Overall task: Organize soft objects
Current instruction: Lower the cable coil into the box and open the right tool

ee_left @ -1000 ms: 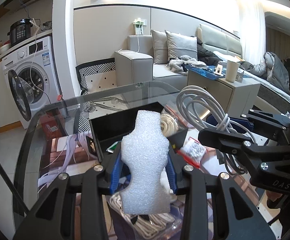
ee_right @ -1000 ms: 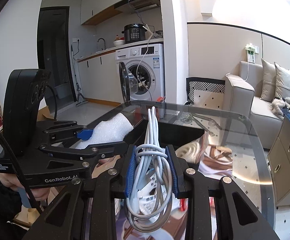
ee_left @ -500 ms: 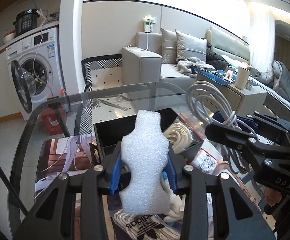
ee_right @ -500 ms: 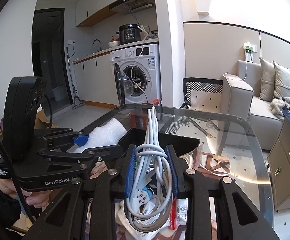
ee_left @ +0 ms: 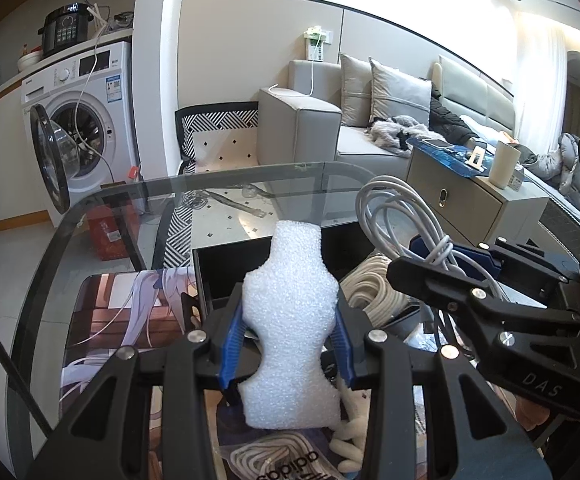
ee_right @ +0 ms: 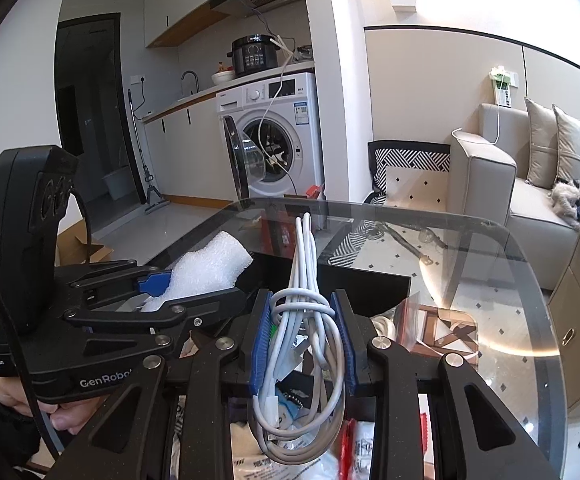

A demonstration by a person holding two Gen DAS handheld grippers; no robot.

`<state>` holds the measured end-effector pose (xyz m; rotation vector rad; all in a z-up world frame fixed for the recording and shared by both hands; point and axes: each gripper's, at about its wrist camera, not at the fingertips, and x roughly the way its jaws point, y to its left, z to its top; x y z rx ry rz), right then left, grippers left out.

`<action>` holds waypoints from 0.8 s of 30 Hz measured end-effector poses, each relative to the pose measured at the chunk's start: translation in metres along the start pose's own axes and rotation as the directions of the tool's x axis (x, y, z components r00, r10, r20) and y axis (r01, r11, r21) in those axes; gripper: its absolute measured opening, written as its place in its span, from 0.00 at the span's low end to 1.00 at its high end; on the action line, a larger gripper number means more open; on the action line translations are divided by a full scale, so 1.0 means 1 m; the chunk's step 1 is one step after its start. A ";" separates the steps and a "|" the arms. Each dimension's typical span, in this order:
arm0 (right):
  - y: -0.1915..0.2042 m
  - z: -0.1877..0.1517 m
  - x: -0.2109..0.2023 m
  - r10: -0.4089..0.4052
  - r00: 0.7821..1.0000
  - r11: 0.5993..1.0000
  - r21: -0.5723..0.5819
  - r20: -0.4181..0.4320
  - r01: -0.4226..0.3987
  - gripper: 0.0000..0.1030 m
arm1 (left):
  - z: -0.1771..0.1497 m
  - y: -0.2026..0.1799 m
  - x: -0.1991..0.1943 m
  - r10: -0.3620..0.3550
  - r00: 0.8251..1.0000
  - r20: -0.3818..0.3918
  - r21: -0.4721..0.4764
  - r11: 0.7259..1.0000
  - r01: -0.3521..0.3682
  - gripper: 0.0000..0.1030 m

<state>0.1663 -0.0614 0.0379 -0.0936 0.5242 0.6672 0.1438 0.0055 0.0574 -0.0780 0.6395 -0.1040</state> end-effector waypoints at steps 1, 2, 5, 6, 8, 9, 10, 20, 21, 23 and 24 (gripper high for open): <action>0.000 0.000 0.003 0.002 1.000 1.000 0.002 -0.003 -0.002 0.29 | 0.000 0.001 0.003 0.006 1.000 -0.007 -0.004 1.000 -0.006 0.36; -0.002 0.000 0.006 0.003 1.000 1.000 0.004 -0.008 -0.003 0.29 | 0.000 0.003 0.006 0.007 1.000 -0.014 -0.008 1.000 -0.007 0.36; -0.001 -0.003 0.013 0.005 1.000 1.000 0.004 -0.020 -0.005 0.29 | 0.000 0.004 0.011 0.010 1.000 -0.019 -0.014 1.000 -0.010 0.36; -0.002 -0.003 0.015 0.004 1.000 1.000 0.004 -0.024 -0.004 0.29 | 0.000 0.004 0.013 0.011 1.000 -0.020 -0.016 1.000 -0.011 0.36; -0.003 -0.003 0.018 0.006 1.000 1.000 0.002 -0.031 -0.006 0.29 | 0.001 0.006 0.017 0.009 1.000 -0.022 -0.024 1.000 -0.009 0.36; -0.003 -0.003 0.020 0.006 0.999 1.000 0.001 -0.033 -0.006 0.29 | 0.001 0.007 0.018 0.010 1.000 -0.023 -0.025 1.000 -0.010 0.36; -0.003 -0.002 0.023 0.003 0.999 1.000 -0.001 -0.034 -0.003 0.29 | 0.001 0.007 0.020 0.012 1.000 -0.025 -0.028 1.000 -0.013 0.36; -0.004 0.002 0.030 -0.047 0.998 0.999 -0.019 -0.031 0.047 0.37 | 0.000 0.015 0.029 0.008 0.999 -0.045 -0.043 0.999 -0.010 0.37; -0.005 0.003 0.028 -0.049 0.998 0.999 -0.013 -0.026 0.048 0.40 | -0.001 0.016 0.028 0.006 0.999 -0.048 -0.042 0.999 -0.008 0.39; -0.007 0.003 0.024 -0.060 0.998 0.998 -0.013 -0.023 0.060 0.40 | -0.003 0.017 0.025 0.010 0.999 -0.048 -0.037 0.999 -0.012 0.45; -0.007 0.003 0.022 -0.066 0.998 0.998 -0.013 -0.022 0.066 0.40 | -0.003 0.017 0.023 0.011 0.999 -0.045 -0.037 0.999 -0.013 0.51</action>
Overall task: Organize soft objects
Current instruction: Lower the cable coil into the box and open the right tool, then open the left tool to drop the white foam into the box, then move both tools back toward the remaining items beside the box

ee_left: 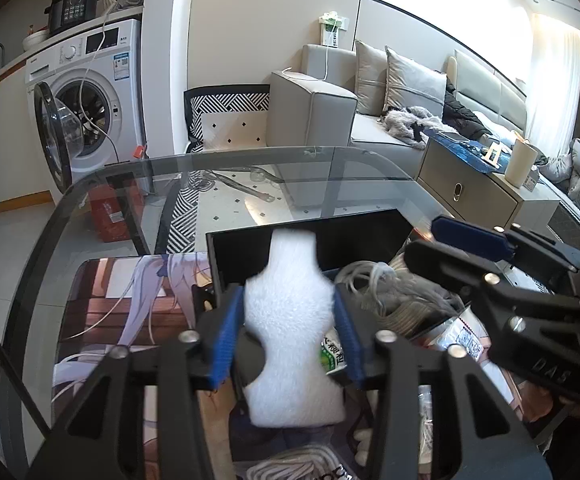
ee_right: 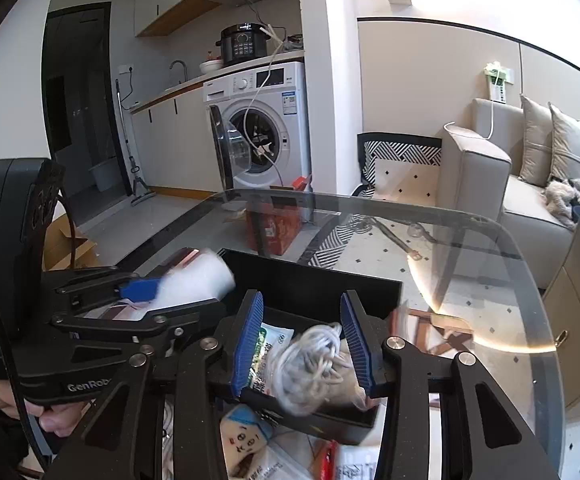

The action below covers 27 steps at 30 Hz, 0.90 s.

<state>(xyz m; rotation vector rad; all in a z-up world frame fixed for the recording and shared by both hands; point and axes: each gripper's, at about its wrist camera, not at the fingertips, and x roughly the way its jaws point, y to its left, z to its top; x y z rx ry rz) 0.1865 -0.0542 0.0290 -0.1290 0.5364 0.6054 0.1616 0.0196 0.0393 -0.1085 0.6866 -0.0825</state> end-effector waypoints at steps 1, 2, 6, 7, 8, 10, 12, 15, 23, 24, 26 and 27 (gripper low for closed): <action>-0.001 -0.001 -0.004 -0.004 1.000 1.000 0.003 0.003 0.004 0.40 | 0.000 0.000 -0.003 -0.003 1.000 0.006 -0.001 1.000 0.003 0.54; -0.002 -0.002 -0.006 -0.008 1.000 1.000 0.004 0.002 0.008 0.41 | -0.001 0.000 -0.006 -0.006 1.000 0.012 -0.002 1.000 0.006 0.58; -0.001 -0.005 -0.018 -0.013 1.000 1.000 0.001 0.014 0.013 0.50 | -0.001 0.001 -0.014 -0.008 1.000 0.018 0.006 1.000 0.008 0.70; 0.000 -0.006 -0.023 -0.015 1.000 1.000 -0.002 0.018 0.015 0.52 | -0.002 0.001 -0.017 -0.004 1.000 0.024 0.008 1.000 0.004 0.75; 0.001 -0.007 -0.026 -0.020 0.999 1.000 -0.006 0.024 0.020 0.58 | -0.003 0.001 -0.021 0.000 0.999 0.037 0.005 1.000 0.000 0.82; 0.002 -0.008 -0.033 -0.018 0.999 1.000 -0.001 0.042 0.018 0.72 | -0.004 0.002 -0.027 0.001 0.999 0.053 0.003 1.000 -0.002 0.86; 0.002 -0.010 -0.040 -0.018 0.998 1.000 0.008 0.053 0.017 0.87 | -0.006 0.002 -0.033 -0.001 0.998 0.060 0.008 1.000 0.001 0.87; 0.004 -0.013 -0.051 -0.030 0.997 0.999 0.013 0.066 0.029 0.96 | -0.009 0.003 -0.041 0.020 0.997 0.071 0.007 1.000 -0.020 1.00; 0.011 -0.030 -0.070 -0.047 0.998 0.999 0.017 0.053 0.046 0.99 | -0.016 0.005 -0.061 0.037 0.995 0.098 0.026 0.999 -0.040 1.00; 0.012 -0.033 -0.072 -0.047 0.998 0.999 0.023 0.048 0.046 0.99 | -0.017 0.005 -0.063 0.039 0.994 0.099 0.027 0.999 -0.042 1.00; 0.014 -0.038 -0.076 -0.049 0.998 0.999 0.023 0.042 0.048 0.99 | -0.019 0.006 -0.067 0.044 0.994 0.100 0.029 0.998 -0.047 1.00; 0.015 -0.040 -0.078 -0.051 0.998 0.998 0.026 0.044 0.050 0.99 | -0.020 0.006 -0.069 0.045 0.994 0.101 0.029 0.998 -0.048 1.00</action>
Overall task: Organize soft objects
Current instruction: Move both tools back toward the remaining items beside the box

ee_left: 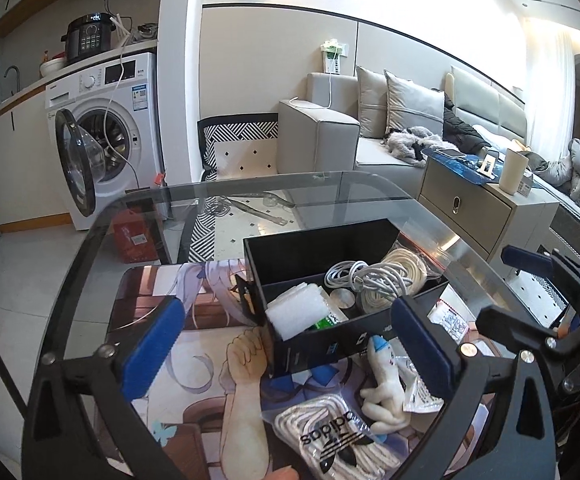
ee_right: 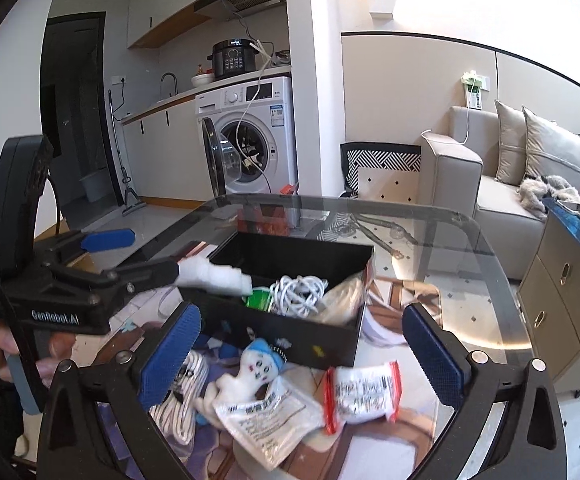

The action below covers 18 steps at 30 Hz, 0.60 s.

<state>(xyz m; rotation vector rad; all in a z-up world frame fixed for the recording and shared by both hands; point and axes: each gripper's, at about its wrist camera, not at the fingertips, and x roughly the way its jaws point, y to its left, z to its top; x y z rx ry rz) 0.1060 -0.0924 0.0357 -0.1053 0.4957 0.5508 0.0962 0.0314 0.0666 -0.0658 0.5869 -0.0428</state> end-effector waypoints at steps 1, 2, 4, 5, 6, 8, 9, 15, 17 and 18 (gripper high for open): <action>0.001 -0.002 -0.002 0.002 1.000 1.000 0.002 -0.001 -0.002 0.99 | 0.000 0.000 -0.002 0.001 1.000 0.002 0.000 1.000 -0.001 1.00; 0.001 -0.002 -0.004 0.000 1.000 1.000 0.003 -0.004 0.000 0.99 | -0.001 0.000 -0.004 0.002 1.000 0.004 -0.001 1.000 -0.002 1.00; 0.001 -0.005 -0.006 -0.008 1.000 1.000 0.006 -0.007 0.008 0.99 | -0.002 0.001 -0.008 0.001 1.000 0.006 -0.004 1.000 -0.001 1.00; 0.001 -0.006 -0.007 -0.009 1.000 1.000 0.011 -0.009 0.009 0.99 | -0.003 0.002 -0.010 0.000 1.000 0.006 -0.003 1.000 0.000 1.00; 0.000 -0.007 -0.008 -0.005 1.000 1.000 0.021 -0.013 0.005 0.99 | -0.005 0.002 -0.012 0.001 1.000 0.007 0.000 1.000 -0.001 1.00; -0.001 -0.010 -0.011 0.008 1.000 0.999 0.042 -0.017 -0.007 0.99 | -0.009 0.003 -0.015 0.007 1.000 0.004 0.008 1.000 -0.007 1.00; -0.001 -0.010 -0.011 0.005 1.000 0.999 0.044 -0.019 -0.004 0.99 | -0.011 0.004 -0.016 0.010 1.000 0.003 0.009 1.000 -0.010 1.00; -0.003 -0.019 -0.012 -0.021 0.998 0.998 0.054 -0.052 0.023 0.99 | -0.023 0.008 -0.016 0.011 1.000 -0.023 0.002 1.000 -0.011 1.00; -0.004 -0.022 -0.012 -0.025 0.998 0.998 0.056 -0.058 0.029 0.99 | -0.026 0.008 -0.016 0.014 0.999 -0.029 0.006 1.000 -0.013 1.00; -0.005 -0.024 -0.011 -0.028 0.998 0.998 0.057 -0.063 0.032 0.99 | -0.028 0.008 -0.016 0.013 0.999 -0.032 0.009 1.000 -0.012 1.00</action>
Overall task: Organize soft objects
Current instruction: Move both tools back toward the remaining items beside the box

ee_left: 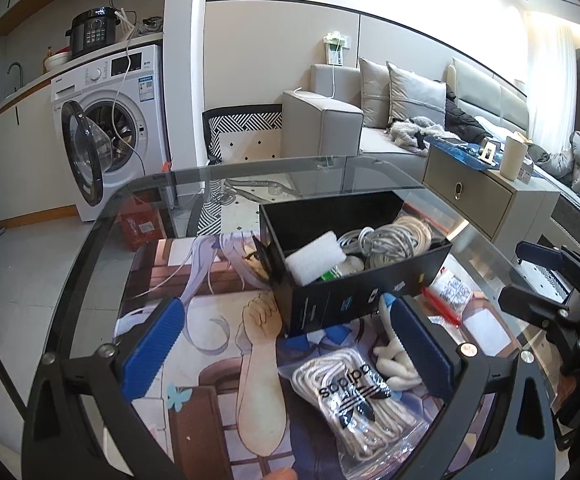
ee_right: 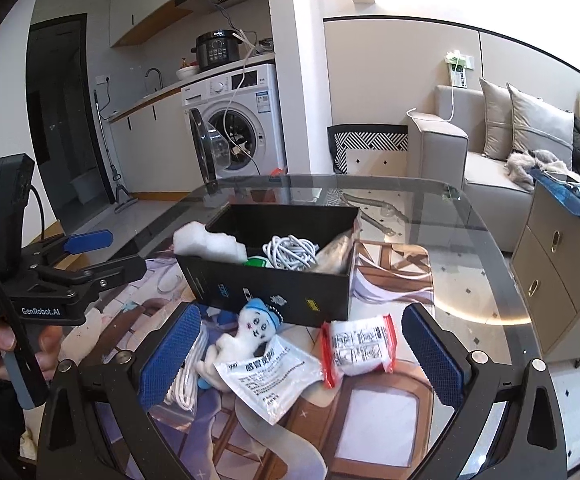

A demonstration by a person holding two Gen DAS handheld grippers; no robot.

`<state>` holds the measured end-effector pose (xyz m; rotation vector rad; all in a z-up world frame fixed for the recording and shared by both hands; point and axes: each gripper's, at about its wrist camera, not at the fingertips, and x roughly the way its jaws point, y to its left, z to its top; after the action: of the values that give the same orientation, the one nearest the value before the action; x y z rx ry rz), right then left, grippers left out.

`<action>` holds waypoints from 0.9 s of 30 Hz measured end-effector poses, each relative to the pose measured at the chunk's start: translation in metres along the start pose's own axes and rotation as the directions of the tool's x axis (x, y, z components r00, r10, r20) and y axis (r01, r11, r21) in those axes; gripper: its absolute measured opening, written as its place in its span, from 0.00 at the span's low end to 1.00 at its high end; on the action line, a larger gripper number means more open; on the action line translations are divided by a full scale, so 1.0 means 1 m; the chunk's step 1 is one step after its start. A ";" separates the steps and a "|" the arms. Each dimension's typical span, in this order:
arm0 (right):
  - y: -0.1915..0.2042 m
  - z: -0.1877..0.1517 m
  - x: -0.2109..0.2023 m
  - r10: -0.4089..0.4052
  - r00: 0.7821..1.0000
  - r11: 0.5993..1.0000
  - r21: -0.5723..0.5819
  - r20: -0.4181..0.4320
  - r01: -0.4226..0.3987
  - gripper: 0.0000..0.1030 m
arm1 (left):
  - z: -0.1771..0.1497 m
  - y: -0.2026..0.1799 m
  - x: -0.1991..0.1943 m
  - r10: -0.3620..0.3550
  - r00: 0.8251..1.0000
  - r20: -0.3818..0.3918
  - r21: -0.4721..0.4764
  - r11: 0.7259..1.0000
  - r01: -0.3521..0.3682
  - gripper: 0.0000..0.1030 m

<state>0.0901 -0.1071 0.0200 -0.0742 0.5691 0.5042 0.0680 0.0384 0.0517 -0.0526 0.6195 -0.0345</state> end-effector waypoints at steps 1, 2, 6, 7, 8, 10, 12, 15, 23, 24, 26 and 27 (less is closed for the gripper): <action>0.000 -0.001 0.000 -0.001 1.000 1.000 0.001 -0.003 0.001 0.99 | -0.001 -0.001 0.000 -0.001 1.000 -0.005 0.006 1.000 0.001 1.00; 0.000 -0.003 0.000 -0.003 1.000 1.000 0.001 -0.006 0.003 0.99 | -0.002 -0.001 -0.001 0.002 1.000 -0.007 0.012 1.000 -0.002 1.00; 0.000 -0.007 0.003 -0.021 0.999 1.000 -0.016 -0.032 0.021 0.99 | -0.006 -0.003 -0.005 0.009 1.000 -0.010 0.027 1.000 -0.009 1.00; -0.001 -0.007 0.004 -0.020 0.999 1.000 -0.013 -0.040 0.019 0.99 | -0.007 -0.002 -0.006 0.011 1.000 -0.010 0.028 1.000 -0.011 1.00; -0.002 -0.008 0.006 -0.010 0.998 1.000 -0.004 -0.055 0.009 0.99 | -0.009 -0.002 -0.007 0.015 1.000 -0.010 0.030 0.999 -0.015 1.00; -0.003 -0.011 0.010 0.011 0.997 1.000 0.002 -0.075 -0.010 0.99 | -0.013 -0.001 -0.007 0.020 1.000 -0.019 0.039 0.999 -0.020 1.00; -0.003 -0.015 0.013 0.003 0.996 1.000 -0.010 -0.089 -0.004 0.99 | -0.018 0.003 -0.007 0.032 0.999 -0.028 0.038 0.999 -0.031 1.00; -0.004 -0.016 0.016 0.010 0.995 1.000 -0.005 -0.097 -0.010 0.99 | -0.021 0.007 -0.004 0.042 0.998 -0.042 0.034 0.999 -0.041 1.00; 0.000 -0.019 0.022 0.020 0.993 1.000 -0.002 -0.116 -0.020 0.99 | -0.026 0.009 0.002 0.039 0.998 -0.055 0.017 0.999 -0.038 1.00; 0.001 -0.020 0.024 0.022 0.992 1.000 -0.005 -0.124 -0.022 0.99 | -0.026 0.008 0.004 0.037 0.997 -0.061 0.016 0.999 -0.036 1.00; 0.003 -0.021 0.028 0.023 0.990 1.000 -0.010 -0.136 -0.024 0.99 | -0.027 0.007 0.006 0.034 0.997 -0.070 0.015 0.999 -0.033 1.00; 0.004 -0.022 0.030 0.022 0.989 1.000 -0.010 -0.143 -0.024 0.99 | -0.028 0.006 0.007 0.030 0.997 -0.073 0.017 0.999 -0.029 1.00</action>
<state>0.0992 -0.0954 -0.0144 -0.1152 0.7081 0.5275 0.0575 0.0433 0.0247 -0.0271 0.6935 -0.0124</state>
